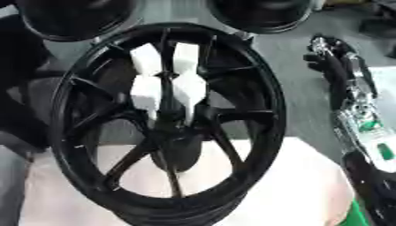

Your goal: Pull the pin out of the wheel hub.

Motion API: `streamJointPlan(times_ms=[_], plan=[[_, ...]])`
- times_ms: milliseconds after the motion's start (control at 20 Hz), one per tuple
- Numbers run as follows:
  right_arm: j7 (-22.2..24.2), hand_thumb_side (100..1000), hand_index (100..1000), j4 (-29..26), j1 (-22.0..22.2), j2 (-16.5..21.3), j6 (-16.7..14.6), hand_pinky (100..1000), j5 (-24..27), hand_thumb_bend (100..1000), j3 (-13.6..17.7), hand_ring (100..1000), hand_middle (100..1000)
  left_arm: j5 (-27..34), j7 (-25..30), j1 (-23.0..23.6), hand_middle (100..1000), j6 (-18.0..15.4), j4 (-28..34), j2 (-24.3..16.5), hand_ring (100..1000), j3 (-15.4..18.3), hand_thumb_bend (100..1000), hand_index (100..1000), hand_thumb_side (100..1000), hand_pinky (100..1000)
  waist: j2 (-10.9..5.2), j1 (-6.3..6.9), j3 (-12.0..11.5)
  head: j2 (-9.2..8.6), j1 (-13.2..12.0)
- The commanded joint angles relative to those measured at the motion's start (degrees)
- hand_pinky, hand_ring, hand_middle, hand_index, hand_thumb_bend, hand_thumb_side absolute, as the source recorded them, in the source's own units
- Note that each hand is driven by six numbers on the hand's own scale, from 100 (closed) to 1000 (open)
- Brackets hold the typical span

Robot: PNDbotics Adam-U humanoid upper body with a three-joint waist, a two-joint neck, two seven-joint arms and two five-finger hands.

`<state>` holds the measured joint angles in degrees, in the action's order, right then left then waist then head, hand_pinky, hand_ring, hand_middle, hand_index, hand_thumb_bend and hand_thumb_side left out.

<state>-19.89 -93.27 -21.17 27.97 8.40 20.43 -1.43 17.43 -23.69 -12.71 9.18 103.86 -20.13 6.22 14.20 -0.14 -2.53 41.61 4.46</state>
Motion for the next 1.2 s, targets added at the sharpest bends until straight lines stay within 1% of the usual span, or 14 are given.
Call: streamJointPlan(times_ms=[50, 350, 450, 600, 650, 800, 850, 900, 950, 1000, 1050, 1200], plan=[[-0.16, 556, 801, -1.27, -0.75, 1.31, 0.07, 799, -0.05, 121, 0.38, 708, 659, -0.13, -0.17, -0.8, 739, -0.12, 1.22, -0.93, 749, 0.59, 374, 742, 641, 748, -1.28, -0.02, -0.06, -0.65, 0.02], [-0.13, 551, 801, -1.32, -1.17, 1.59, 0.15, 799, 0.02, 117, 0.27, 708, 659, -0.15, -0.11, -0.83, 739, -0.06, 1.2, -1.05, 749, 0.57, 374, 742, 641, 748, -1.38, -0.04, 0.07, -0.72, -0.04], [0.0, 543, 801, -1.49, -1.99, 2.86, 0.15, 799, -0.05, 113, -0.24, 708, 659, -0.14, 0.08, -0.7, 740, 0.01, 1.16, -1.3, 749, 0.52, 375, 742, 643, 747, -1.46, -0.12, 0.16, -0.6, -0.16], [1.04, 522, 802, -2.68, -4.52, 6.29, -0.08, 800, -0.42, 102, -1.78, 712, 662, -0.18, 0.29, -0.33, 740, 0.12, 1.06, -1.87, 750, 0.53, 372, 742, 643, 748, -1.82, -0.38, 0.26, -0.14, -0.31], [1.72, 510, 804, -3.38, -5.95, 7.9, -0.38, 800, -0.65, 100, -2.5, 715, 666, -0.19, 0.3, -0.2, 740, 0.16, 1.02, -2.03, 750, 0.54, 372, 742, 643, 748, -1.99, -0.47, 0.33, -0.01, -0.38], [4.75, 469, 806, -5.52, -11.98, 13.31, 0.61, 802, -1.45, 103, -5.42, 722, 673, -0.26, 0.39, 0.15, 740, 0.25, 0.93, -2.54, 750, 0.45, 371, 742, 643, 748, -2.57, -0.78, 0.59, 0.51, -0.46], [6.2, 483, 806, -6.39, -14.34, 15.18, 0.98, 804, -1.75, 214, -6.77, 726, 677, -0.28, 0.42, 0.27, 740, 0.27, 0.89, -2.68, 751, 0.42, 371, 742, 643, 747, -2.77, -0.92, 0.63, 0.68, -0.43], [8.21, 446, 806, -7.26, -17.24, 17.24, 1.53, 805, -2.16, 125, -8.62, 728, 680, -0.32, 0.45, 0.41, 740, 0.3, 0.84, -2.82, 751, 0.38, 371, 742, 643, 747, -2.97, -1.12, 0.65, 0.85, -0.37], [10.36, 444, 806, -7.9, -20.11, 18.93, 2.28, 806, -2.61, 136, -10.52, 731, 683, -0.35, 0.49, 0.53, 740, 0.33, 0.8, -2.95, 751, 0.33, 371, 742, 644, 747, -3.14, -1.3, 0.66, 0.97, -0.33], [12.46, 444, 806, -8.34, -22.65, 20.14, 3.1, 806, -3.08, 139, -12.25, 731, 684, -0.38, 0.53, 0.63, 740, 0.35, 0.76, -3.04, 751, 0.28, 371, 742, 644, 747, -3.27, -1.45, 0.66, 1.07, -0.32], [14.7, 446, 806, -8.82, -25.28, 21.05, 3.91, 807, -3.57, 160, -14.27, 735, 688, -0.41, 0.6, 0.73, 740, 0.39, 0.72, -3.17, 751, 0.2, 371, 742, 644, 747, -3.41, -1.64, 0.6, 1.2, -0.26], [20.52, 450, 808, -9.7, -32.05, 21.6, 6.03, 810, -5.58, 196, -19.27, 741, 697, -0.5, 0.76, 0.96, 740, 0.48, 0.61, -3.58, 751, 0.05, 369, 743, 644, 747, -3.72, -1.98, 0.5, 1.55, -0.16]])
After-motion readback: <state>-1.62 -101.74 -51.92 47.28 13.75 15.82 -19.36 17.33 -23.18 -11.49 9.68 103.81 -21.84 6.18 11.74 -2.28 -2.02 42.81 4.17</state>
